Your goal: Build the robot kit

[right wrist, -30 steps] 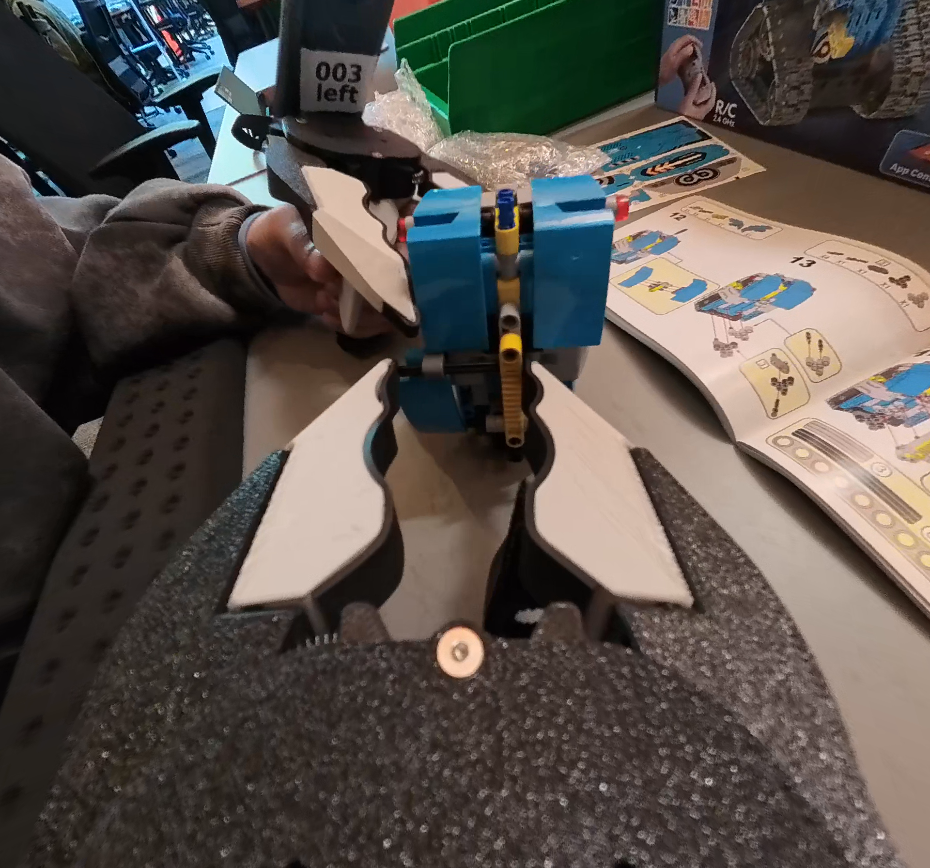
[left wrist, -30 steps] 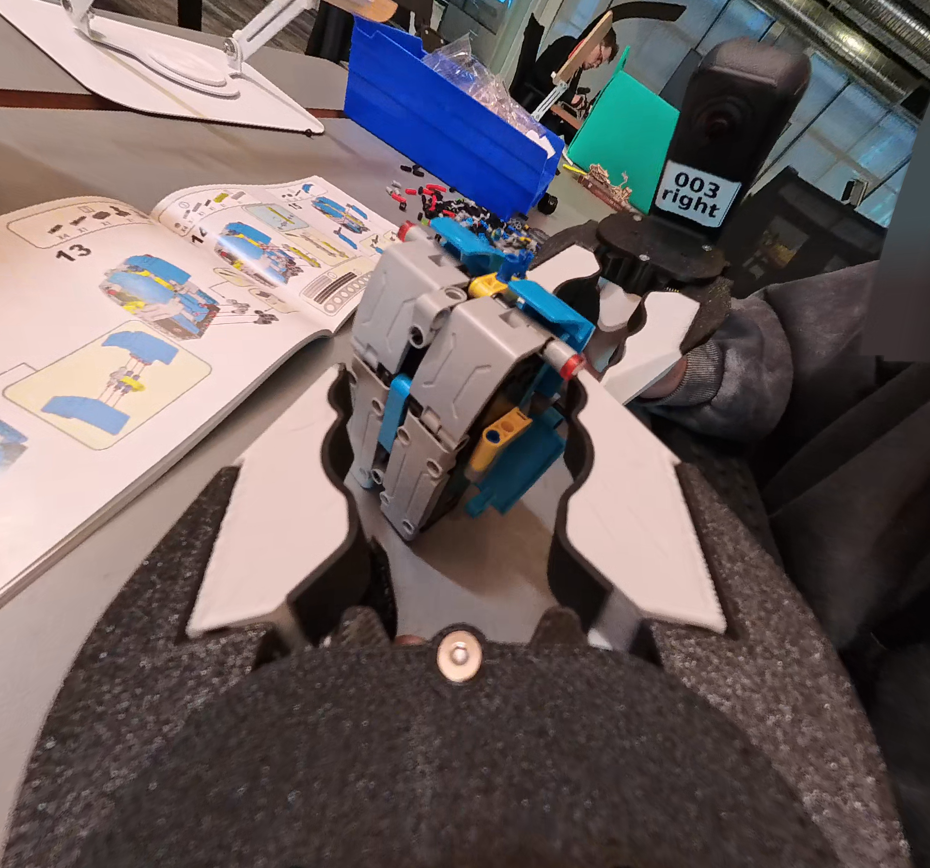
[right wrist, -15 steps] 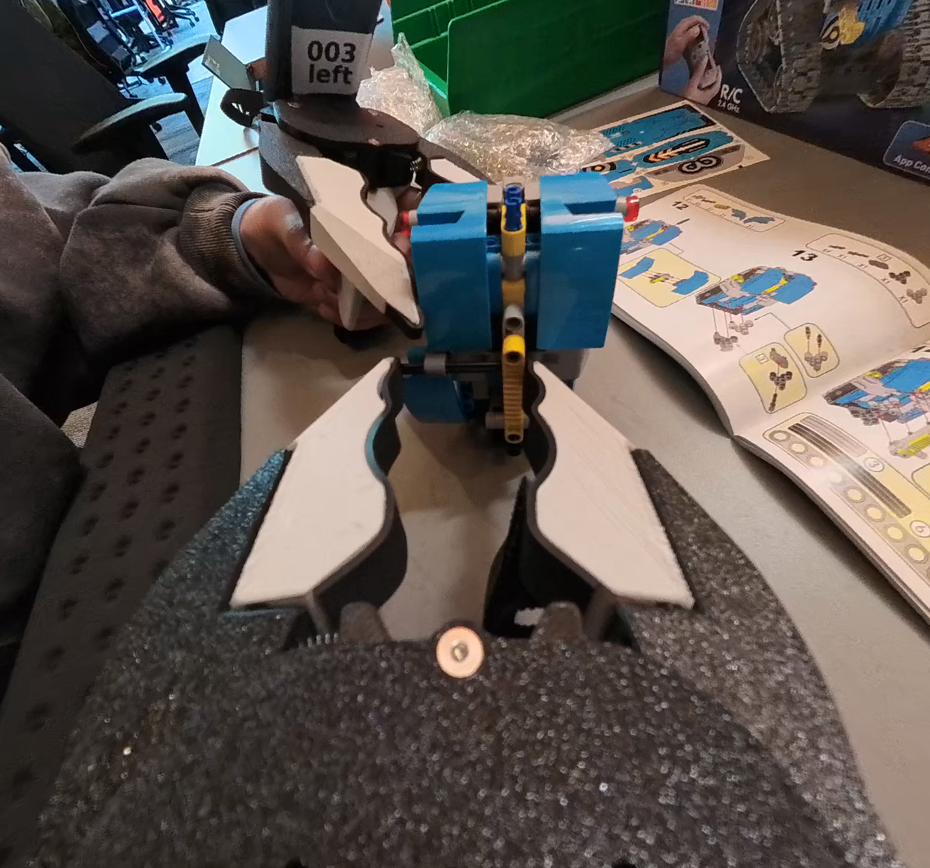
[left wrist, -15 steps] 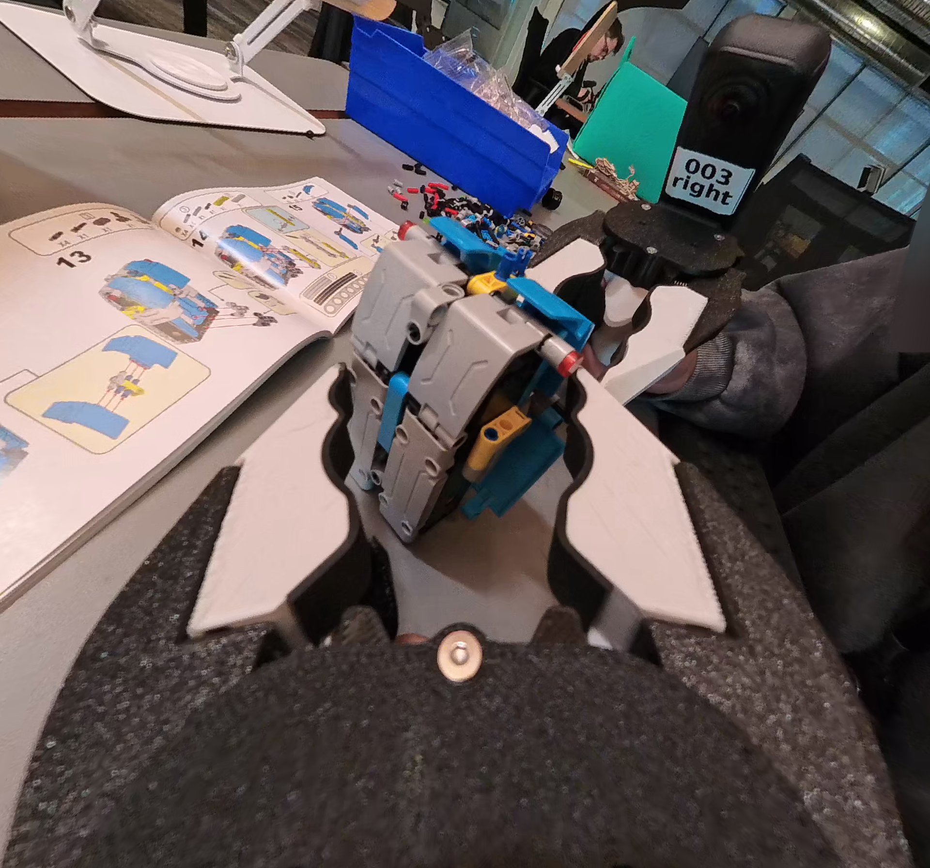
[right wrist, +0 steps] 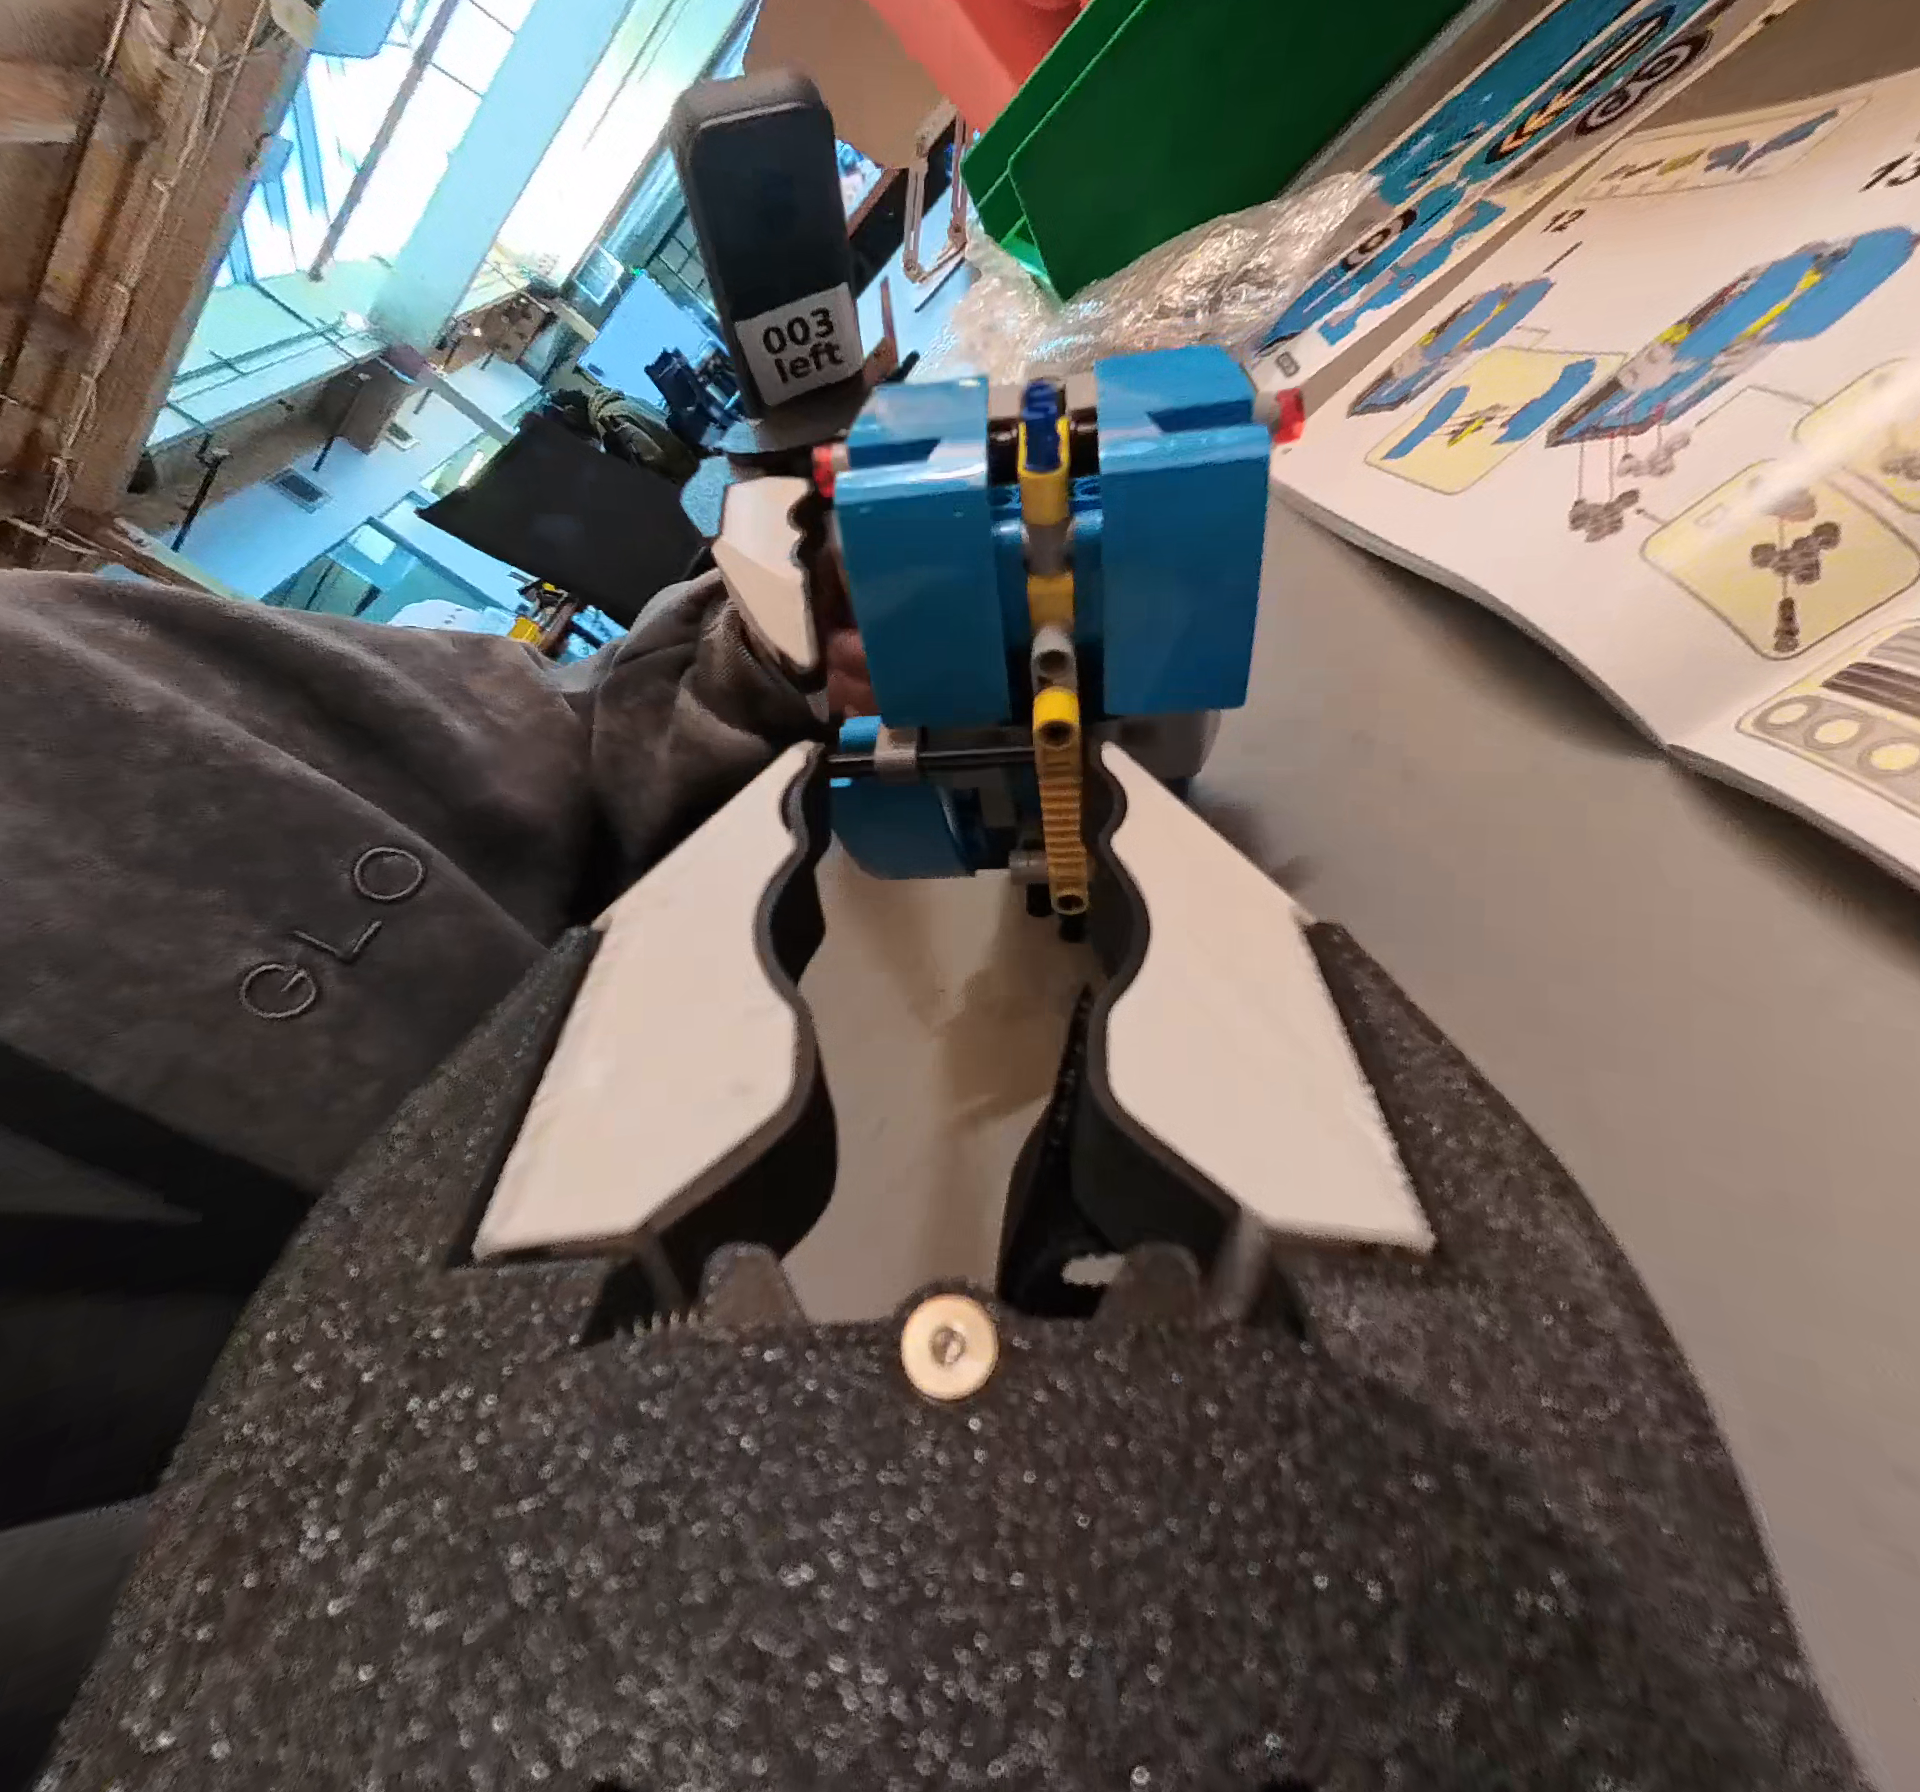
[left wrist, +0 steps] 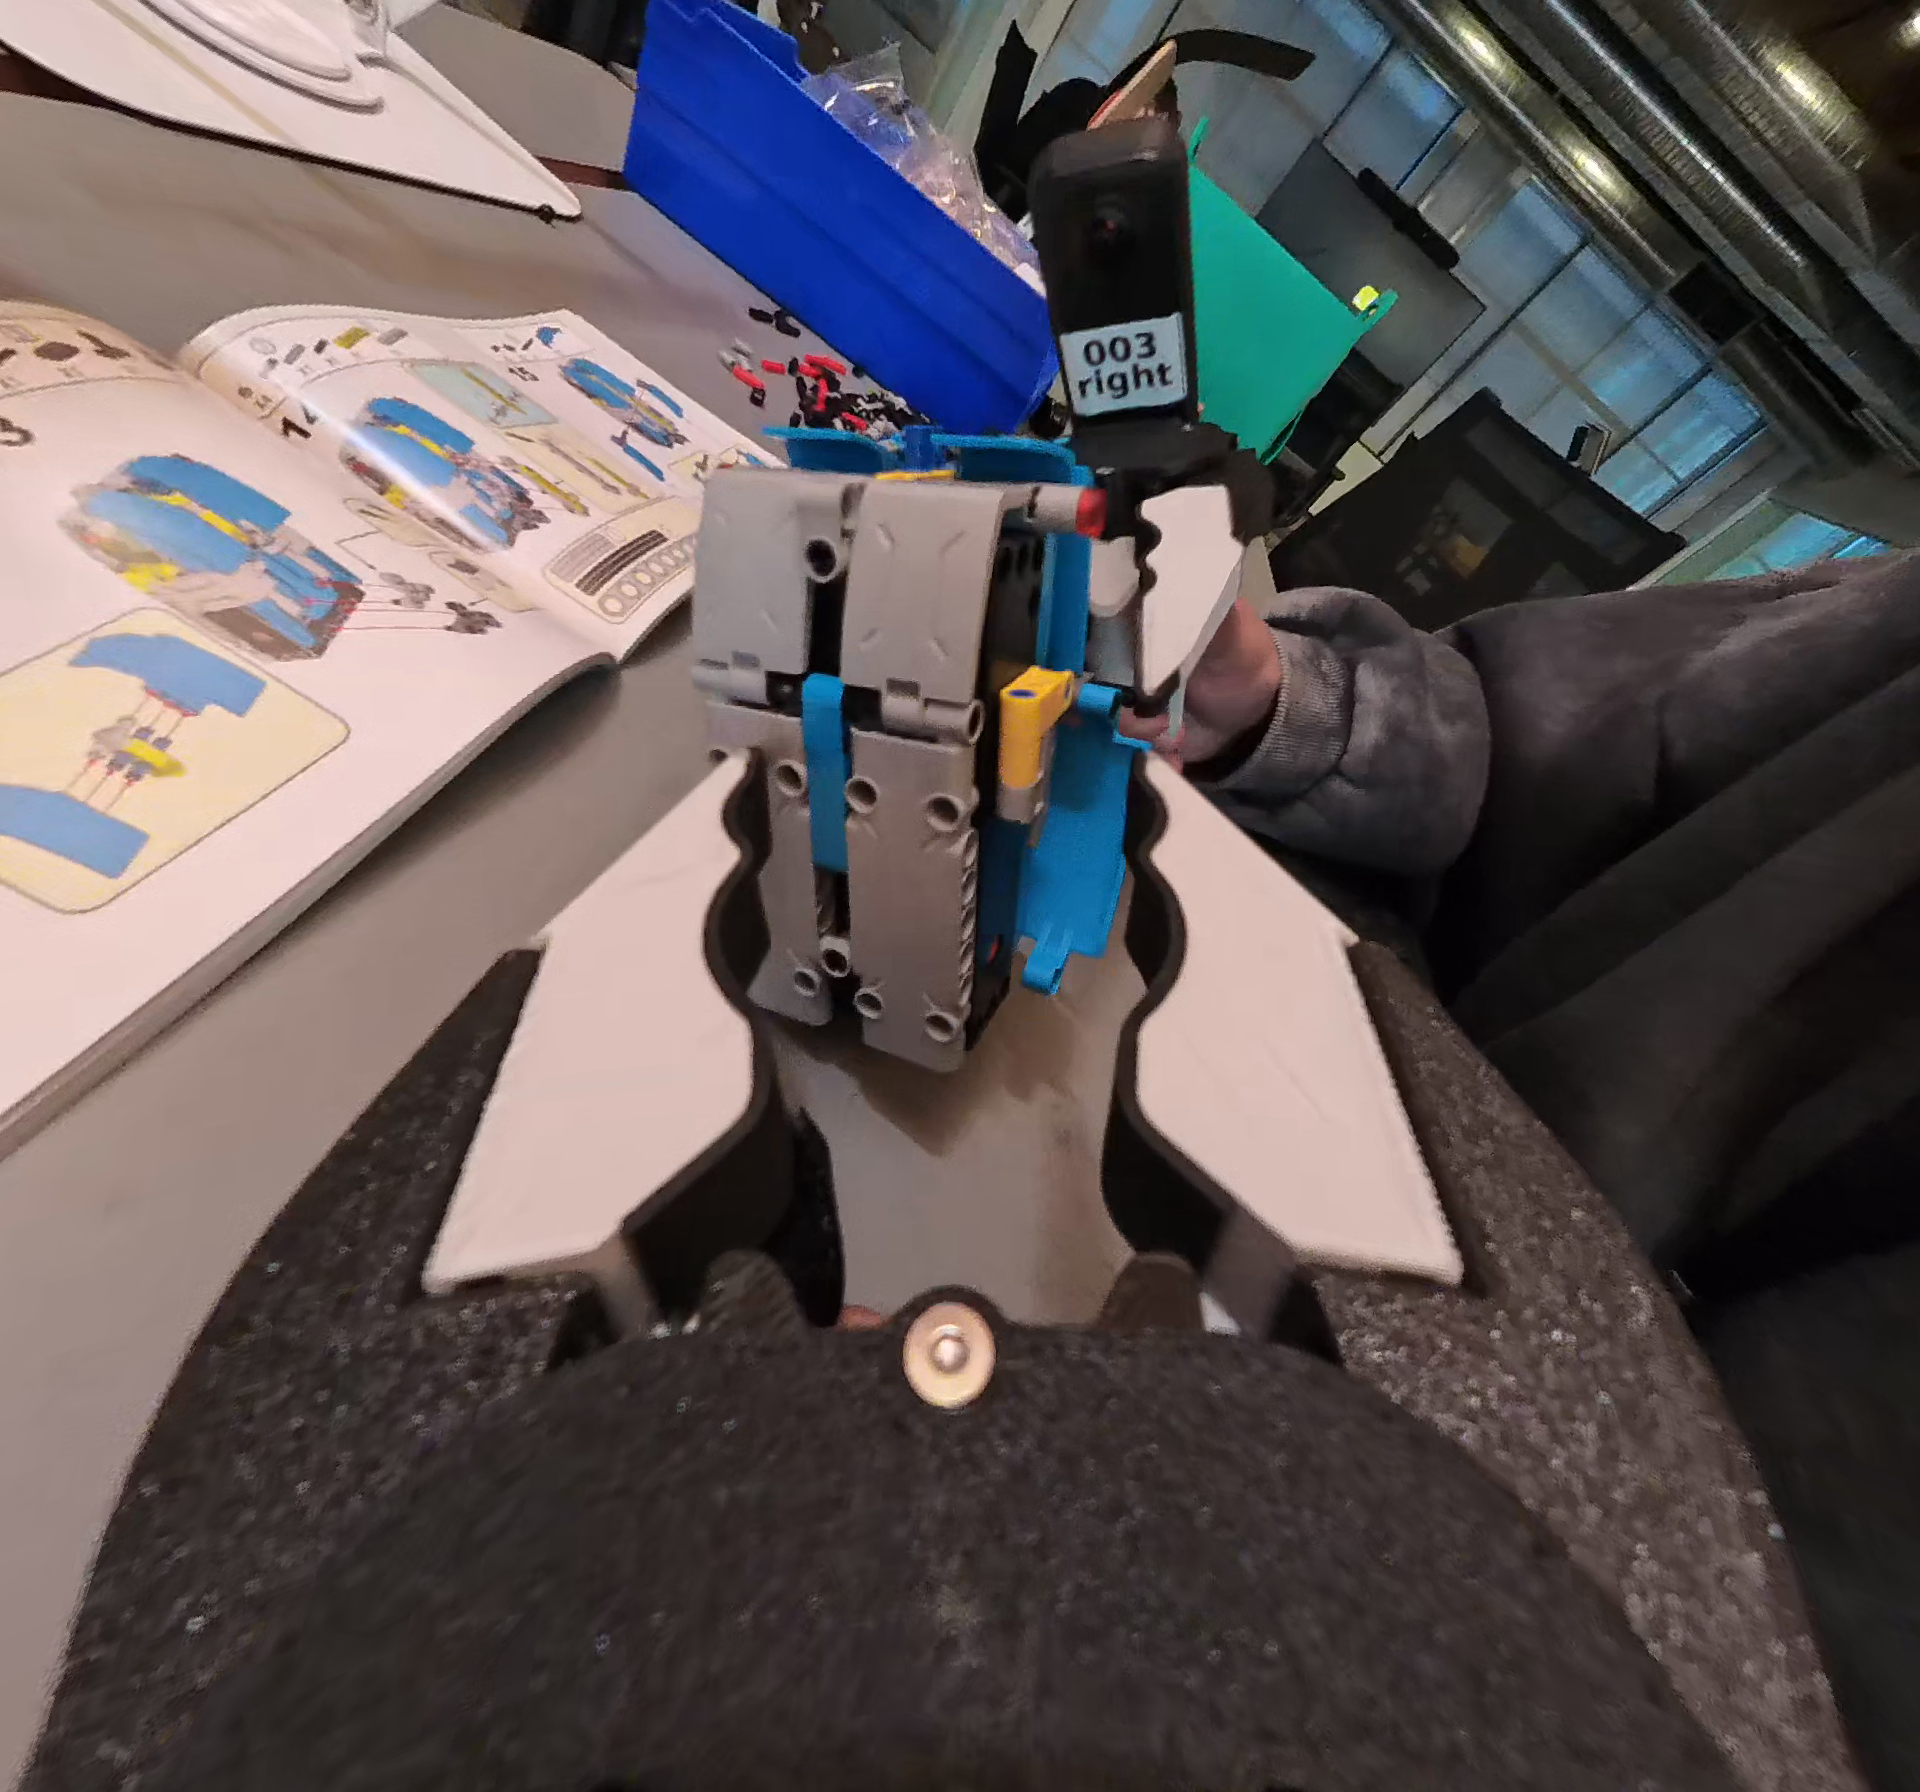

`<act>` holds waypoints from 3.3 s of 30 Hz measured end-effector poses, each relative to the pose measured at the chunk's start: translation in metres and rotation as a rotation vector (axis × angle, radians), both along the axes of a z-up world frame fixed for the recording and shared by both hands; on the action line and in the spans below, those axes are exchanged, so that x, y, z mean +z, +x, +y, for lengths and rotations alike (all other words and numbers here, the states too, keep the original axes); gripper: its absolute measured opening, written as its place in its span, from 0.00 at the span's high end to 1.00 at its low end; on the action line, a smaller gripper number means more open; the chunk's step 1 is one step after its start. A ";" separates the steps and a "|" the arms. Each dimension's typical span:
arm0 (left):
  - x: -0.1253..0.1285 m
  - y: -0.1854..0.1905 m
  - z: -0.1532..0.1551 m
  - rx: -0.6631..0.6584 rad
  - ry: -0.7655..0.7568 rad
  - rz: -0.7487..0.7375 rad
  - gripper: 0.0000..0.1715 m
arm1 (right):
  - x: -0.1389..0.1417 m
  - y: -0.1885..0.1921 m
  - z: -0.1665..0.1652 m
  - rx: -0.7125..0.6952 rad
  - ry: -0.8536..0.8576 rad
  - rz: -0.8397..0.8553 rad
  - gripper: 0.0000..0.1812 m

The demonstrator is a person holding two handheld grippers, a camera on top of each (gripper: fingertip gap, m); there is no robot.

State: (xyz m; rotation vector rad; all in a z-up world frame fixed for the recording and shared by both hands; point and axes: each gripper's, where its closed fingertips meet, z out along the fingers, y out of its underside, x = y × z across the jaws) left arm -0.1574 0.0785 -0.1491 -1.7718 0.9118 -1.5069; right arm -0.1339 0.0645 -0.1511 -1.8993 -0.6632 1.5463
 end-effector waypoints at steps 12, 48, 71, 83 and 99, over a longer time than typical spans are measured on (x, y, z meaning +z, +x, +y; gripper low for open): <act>-0.005 0.001 0.003 0.026 0.033 0.046 0.51 | -0.001 0.002 -0.004 0.065 0.091 -0.014 0.74; -0.012 0.000 0.011 0.030 -0.084 0.050 0.50 | -0.022 -0.016 -0.024 -0.113 0.364 -0.499 0.91; -0.011 0.004 0.000 0.004 0.018 0.080 0.50 | 0.000 -0.027 -0.003 0.149 0.164 -0.088 0.72; -0.013 0.009 -0.011 -0.012 0.168 0.142 0.50 | -0.003 -0.017 -0.011 0.256 0.299 -0.324 0.69; -0.016 0.010 -0.016 -0.010 0.262 0.188 0.50 | -0.008 -0.016 -0.019 0.424 0.356 -0.459 0.76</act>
